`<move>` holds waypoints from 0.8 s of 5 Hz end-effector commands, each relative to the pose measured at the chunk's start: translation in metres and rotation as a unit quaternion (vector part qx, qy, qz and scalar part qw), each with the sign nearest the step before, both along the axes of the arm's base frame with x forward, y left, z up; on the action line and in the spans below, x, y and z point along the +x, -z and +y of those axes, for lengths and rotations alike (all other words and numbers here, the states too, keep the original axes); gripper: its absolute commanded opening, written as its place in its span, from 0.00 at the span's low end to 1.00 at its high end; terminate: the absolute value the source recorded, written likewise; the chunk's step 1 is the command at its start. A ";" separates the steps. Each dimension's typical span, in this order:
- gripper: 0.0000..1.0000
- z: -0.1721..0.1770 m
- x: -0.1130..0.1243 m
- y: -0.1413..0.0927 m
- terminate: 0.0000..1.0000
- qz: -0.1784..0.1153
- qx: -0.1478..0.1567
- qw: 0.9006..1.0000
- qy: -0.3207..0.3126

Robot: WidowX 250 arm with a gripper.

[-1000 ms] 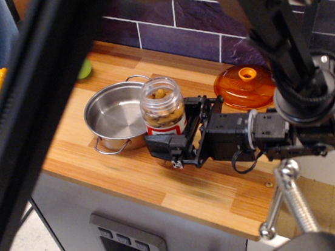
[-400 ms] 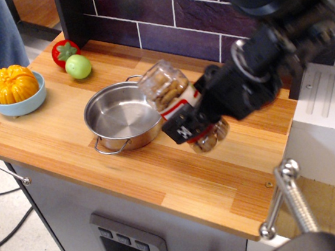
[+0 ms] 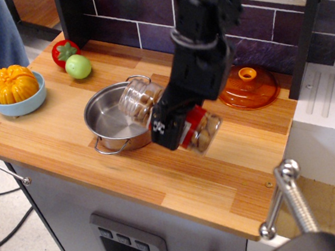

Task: Pour almonds in pot

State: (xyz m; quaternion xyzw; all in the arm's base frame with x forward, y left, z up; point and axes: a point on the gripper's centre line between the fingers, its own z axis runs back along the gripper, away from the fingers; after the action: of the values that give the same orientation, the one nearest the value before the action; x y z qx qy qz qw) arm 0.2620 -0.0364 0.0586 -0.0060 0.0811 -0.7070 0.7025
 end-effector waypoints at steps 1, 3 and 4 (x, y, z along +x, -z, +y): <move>0.00 0.005 -0.005 -0.013 0.00 -0.017 -0.076 0.997 0.028; 0.00 0.017 0.003 -0.015 0.00 0.047 -0.169 0.980 0.090; 0.00 0.021 0.005 -0.015 0.00 0.065 -0.221 0.967 0.108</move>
State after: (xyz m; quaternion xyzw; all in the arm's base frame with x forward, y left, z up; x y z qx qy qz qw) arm 0.2710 -0.0218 0.0687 -0.2277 -0.0213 -0.7710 0.5943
